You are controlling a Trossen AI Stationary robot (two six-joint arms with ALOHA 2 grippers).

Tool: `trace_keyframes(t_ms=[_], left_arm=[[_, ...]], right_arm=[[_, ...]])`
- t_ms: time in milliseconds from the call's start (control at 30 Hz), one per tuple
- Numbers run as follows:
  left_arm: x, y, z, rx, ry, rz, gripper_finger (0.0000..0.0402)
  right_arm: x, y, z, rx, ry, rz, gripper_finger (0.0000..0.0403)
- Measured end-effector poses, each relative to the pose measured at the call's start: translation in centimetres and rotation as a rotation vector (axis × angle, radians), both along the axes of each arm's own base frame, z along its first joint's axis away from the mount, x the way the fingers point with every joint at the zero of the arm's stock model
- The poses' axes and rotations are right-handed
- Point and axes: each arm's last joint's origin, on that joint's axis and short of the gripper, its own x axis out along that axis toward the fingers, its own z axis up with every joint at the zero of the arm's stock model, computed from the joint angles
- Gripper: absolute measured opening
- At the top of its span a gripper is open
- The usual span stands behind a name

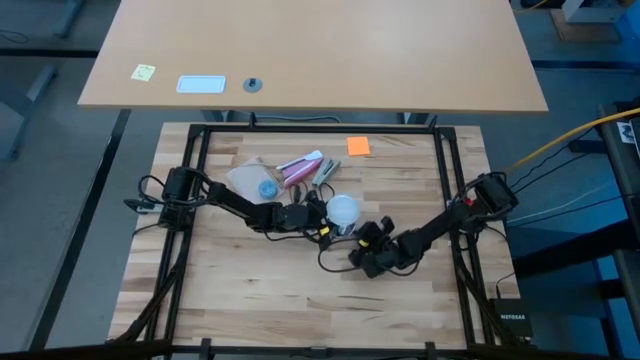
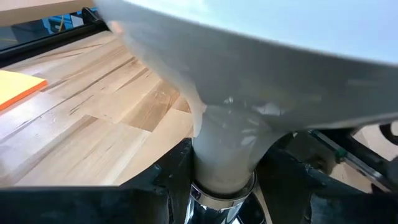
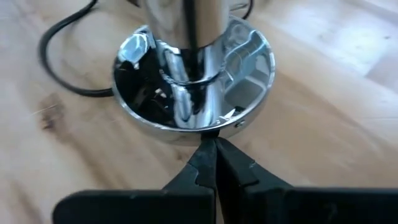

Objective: Screw lightbulb
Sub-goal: Insert the white lightbulb into the silver desk lamp

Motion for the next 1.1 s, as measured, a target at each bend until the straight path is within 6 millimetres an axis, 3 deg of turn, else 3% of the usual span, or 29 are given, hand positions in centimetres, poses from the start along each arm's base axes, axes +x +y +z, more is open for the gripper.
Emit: trace_keyframes(t_ms=[733,867,1100], left_arm=[[0.0,-0.7,0.0,-0.059,-0.005,-0.053,0.0150],[0.0,-0.7,0.0,-0.051,-0.006,-0.049,0.0150],[0.1,0.0,0.0,-0.043,-0.010,-0.011,0.0150]], right_arm=[[0.6,-4.1,0.3,-0.135,0.127,-0.057,0.0001],[0.4,-4.0,1.1,-0.133,0.171,0.005,0.0001],[-2.2,-3.0,4.0,-0.107,0.254,0.066,0.0001]])
